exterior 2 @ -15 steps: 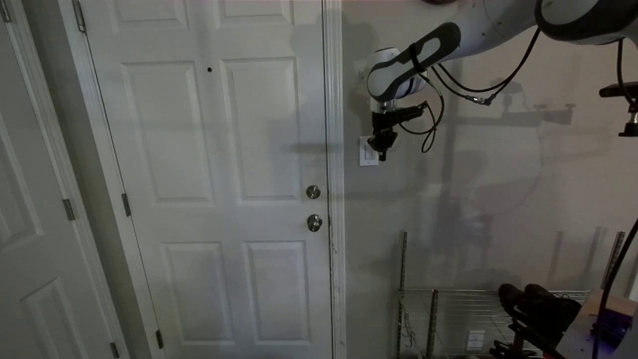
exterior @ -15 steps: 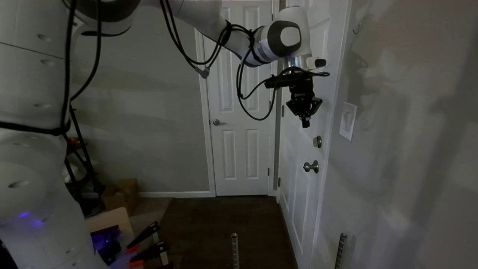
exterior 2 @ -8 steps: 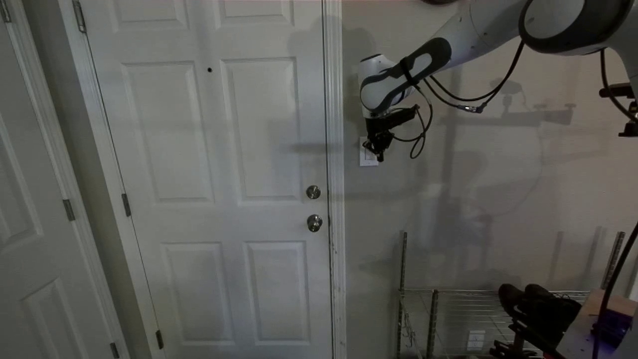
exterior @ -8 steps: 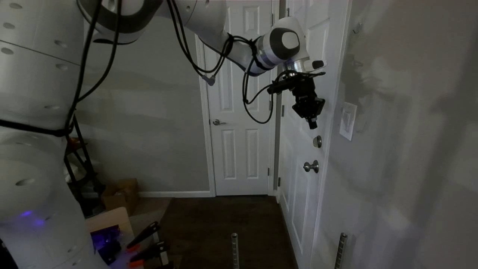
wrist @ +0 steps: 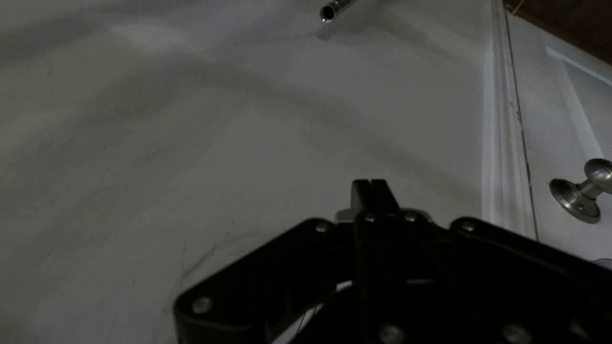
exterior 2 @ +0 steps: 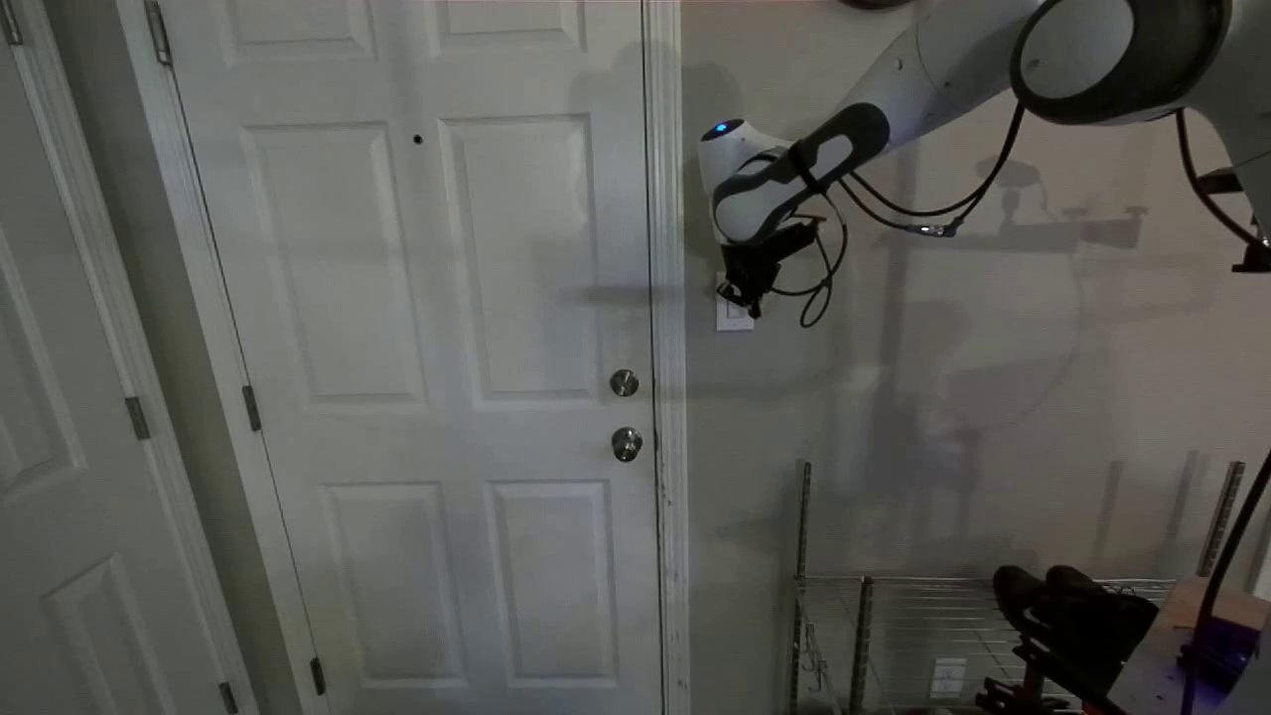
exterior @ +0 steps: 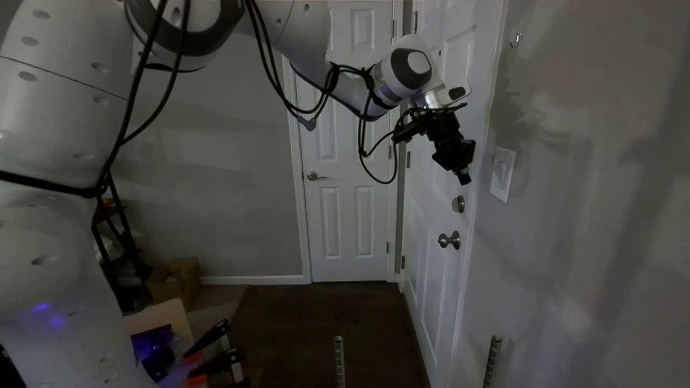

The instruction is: Turn on the light switch on the wall

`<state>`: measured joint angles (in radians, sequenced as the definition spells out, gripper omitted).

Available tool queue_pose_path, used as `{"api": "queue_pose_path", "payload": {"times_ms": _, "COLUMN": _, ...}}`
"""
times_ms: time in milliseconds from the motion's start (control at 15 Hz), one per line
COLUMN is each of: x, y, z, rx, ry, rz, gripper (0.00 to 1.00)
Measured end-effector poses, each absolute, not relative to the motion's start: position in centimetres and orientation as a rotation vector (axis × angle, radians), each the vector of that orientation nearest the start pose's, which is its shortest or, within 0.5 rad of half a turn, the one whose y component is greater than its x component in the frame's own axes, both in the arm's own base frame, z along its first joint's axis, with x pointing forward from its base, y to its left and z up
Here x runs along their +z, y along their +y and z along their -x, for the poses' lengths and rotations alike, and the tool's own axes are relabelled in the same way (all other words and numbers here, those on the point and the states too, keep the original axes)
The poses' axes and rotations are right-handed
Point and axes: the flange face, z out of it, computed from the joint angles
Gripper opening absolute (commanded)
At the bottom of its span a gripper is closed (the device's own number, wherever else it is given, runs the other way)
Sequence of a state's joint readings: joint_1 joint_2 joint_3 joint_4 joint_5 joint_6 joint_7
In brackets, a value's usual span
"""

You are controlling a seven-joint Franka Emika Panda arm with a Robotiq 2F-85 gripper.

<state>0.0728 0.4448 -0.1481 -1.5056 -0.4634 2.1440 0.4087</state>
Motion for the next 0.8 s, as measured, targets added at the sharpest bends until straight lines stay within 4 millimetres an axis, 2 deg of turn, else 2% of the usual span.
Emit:
{"api": "queue_pose_path", "payload": {"times_ms": 467, "x": 44.1, "y": -5.7, "z": -71.2, "rx": -0.665, "ry": 0.523, "rz": 3.601, "gripper": 0.02}}
{"api": "queue_pose_path", "payload": {"times_ms": 800, "x": 44.7, "y": -5.6, "z": -72.3, "rx": -0.787, "ry": 0.454, "rz": 3.633, "gripper": 0.02}}
